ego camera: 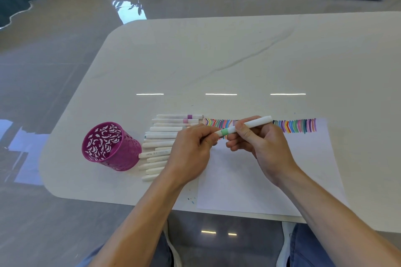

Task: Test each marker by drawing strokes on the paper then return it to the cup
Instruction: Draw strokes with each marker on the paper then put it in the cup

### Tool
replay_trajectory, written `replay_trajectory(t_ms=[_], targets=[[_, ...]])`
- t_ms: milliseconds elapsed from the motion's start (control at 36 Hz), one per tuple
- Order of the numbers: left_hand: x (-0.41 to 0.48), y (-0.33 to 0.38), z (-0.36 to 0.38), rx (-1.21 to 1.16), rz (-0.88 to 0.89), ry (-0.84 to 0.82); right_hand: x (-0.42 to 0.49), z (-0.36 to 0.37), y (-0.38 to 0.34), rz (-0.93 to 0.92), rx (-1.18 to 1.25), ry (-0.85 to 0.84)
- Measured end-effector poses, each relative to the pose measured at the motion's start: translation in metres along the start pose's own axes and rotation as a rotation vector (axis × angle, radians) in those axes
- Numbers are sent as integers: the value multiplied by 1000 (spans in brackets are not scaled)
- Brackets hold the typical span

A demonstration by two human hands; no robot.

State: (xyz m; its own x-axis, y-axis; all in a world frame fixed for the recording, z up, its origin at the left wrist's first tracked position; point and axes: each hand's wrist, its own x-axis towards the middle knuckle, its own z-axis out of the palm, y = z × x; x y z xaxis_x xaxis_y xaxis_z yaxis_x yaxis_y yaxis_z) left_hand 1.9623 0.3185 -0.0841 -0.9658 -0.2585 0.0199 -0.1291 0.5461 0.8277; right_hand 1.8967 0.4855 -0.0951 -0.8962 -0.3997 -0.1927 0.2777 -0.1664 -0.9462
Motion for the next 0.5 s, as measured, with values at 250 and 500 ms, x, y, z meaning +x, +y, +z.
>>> replay_trajectory(t_ms=[250, 500], targets=[[3, 0, -15, -35, -46, -27, 2, 5, -11, 98, 42, -47], [-2, 9, -42, -438, -179, 179, 4, 3, -6, 231, -95, 45]])
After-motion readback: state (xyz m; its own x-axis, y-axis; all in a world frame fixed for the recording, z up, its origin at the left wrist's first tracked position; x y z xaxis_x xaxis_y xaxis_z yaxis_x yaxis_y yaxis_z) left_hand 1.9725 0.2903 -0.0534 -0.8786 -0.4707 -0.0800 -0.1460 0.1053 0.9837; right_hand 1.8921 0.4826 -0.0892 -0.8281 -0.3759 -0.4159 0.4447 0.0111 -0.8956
